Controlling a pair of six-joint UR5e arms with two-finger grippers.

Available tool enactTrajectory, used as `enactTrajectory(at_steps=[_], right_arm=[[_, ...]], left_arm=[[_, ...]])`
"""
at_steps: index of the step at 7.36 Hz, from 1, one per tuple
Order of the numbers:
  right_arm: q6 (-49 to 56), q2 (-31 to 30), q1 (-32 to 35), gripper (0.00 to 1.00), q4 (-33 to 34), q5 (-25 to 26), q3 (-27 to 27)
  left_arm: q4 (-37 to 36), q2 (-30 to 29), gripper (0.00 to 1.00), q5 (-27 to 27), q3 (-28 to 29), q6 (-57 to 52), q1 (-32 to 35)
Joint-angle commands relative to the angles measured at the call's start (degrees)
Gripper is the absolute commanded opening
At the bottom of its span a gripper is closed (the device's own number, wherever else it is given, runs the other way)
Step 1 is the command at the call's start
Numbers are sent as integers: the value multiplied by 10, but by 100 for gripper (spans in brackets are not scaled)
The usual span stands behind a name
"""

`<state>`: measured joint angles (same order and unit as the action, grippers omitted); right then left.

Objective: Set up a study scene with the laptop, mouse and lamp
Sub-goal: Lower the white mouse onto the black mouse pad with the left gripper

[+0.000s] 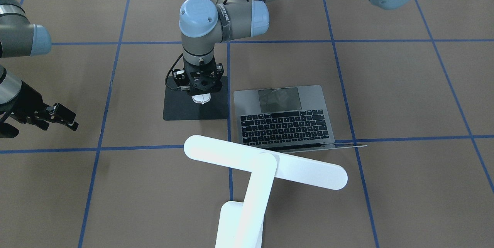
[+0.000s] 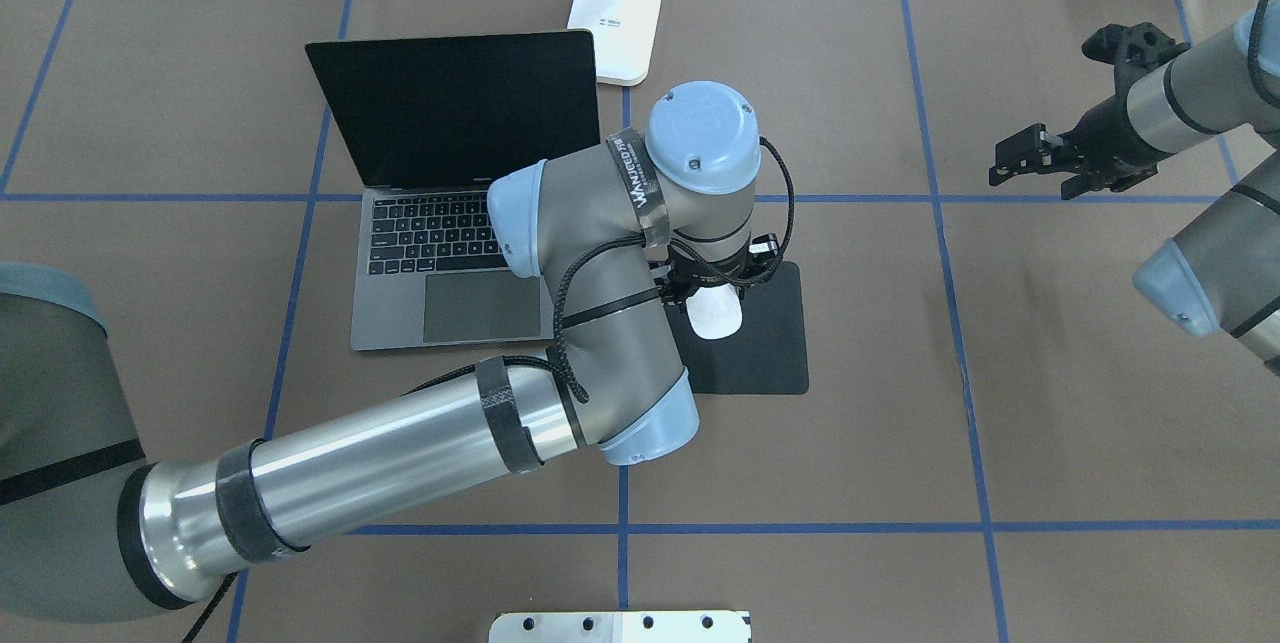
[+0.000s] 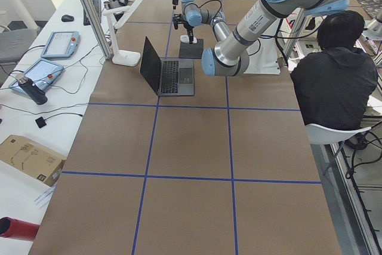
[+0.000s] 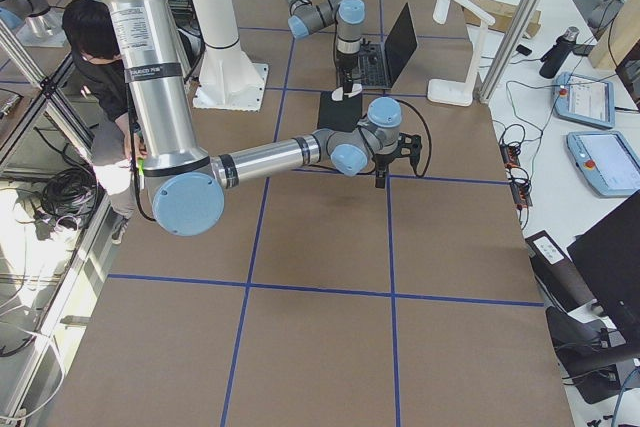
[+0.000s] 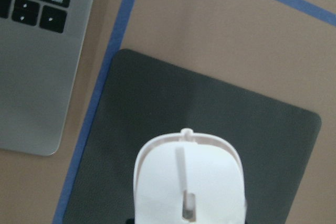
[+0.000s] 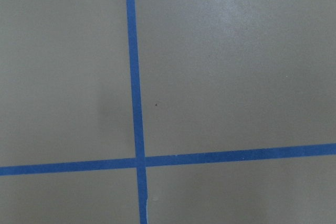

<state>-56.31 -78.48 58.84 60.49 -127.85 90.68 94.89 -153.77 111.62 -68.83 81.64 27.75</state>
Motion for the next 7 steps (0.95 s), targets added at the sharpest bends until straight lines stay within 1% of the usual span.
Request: enactTrajectory(at_steps=[1, 2, 4, 6, 7], right_arm=[[-3, 1, 0, 100, 1, 0, -1], [-3, 1, 0, 100, 2, 0, -1], [-3, 1, 0, 100, 2, -1, -2], [-3, 1, 0, 100, 2, -1, -4], [-3, 1, 0, 100, 3, -1, -7]], left_arm=[[-24, -29, 36, -31, 51, -73, -3], [-24, -28, 35, -39, 69, -88, -8], [-24, -27, 32, -40, 70, -144, -11], [-24, -27, 30, -40, 69, -158, -14], [-24, -25, 25, -40, 69, -193, -16]])
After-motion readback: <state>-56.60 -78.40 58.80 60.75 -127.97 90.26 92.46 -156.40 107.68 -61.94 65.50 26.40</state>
